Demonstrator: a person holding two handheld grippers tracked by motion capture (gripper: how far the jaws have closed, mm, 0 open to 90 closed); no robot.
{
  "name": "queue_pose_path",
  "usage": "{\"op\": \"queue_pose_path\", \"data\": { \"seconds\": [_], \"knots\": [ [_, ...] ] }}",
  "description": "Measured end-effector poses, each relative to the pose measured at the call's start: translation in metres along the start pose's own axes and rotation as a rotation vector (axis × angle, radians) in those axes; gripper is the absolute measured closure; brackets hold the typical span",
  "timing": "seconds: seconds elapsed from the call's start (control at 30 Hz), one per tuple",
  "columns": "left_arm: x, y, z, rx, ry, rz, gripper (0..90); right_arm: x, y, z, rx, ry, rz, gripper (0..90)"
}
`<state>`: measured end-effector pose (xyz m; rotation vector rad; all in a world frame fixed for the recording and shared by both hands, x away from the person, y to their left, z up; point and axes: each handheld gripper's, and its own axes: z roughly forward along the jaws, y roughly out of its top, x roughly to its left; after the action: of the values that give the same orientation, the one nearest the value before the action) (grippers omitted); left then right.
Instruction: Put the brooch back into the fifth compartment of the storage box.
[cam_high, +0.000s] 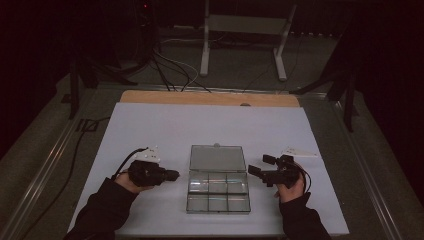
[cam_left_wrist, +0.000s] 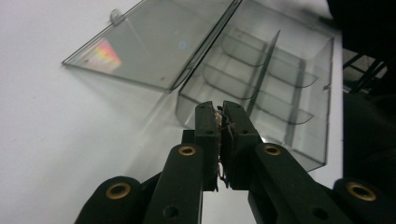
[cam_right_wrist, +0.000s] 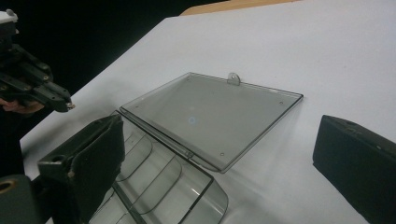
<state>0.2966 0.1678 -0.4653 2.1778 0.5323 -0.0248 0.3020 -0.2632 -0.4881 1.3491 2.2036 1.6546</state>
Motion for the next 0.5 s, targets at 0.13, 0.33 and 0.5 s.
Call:
{"op": "queue_pose_path", "data": {
  "seconds": [0.13,0.33,0.5],
  "knots": [
    [-0.005,0.004,0.002,0.001,-0.019,0.018,88.2,0.000,0.000,0.000,0.000,-0.001,-0.002,2.1],
    [-0.012,0.009,0.006,-0.005,-0.048,0.034,88.2,0.000,0.000,0.000,0.001,0.000,-0.002,2.1],
    [-0.019,0.015,0.009,-0.006,-0.066,0.050,88.2,0.001,0.000,0.000,0.001,0.000,0.000,2.1]
  ]
}}
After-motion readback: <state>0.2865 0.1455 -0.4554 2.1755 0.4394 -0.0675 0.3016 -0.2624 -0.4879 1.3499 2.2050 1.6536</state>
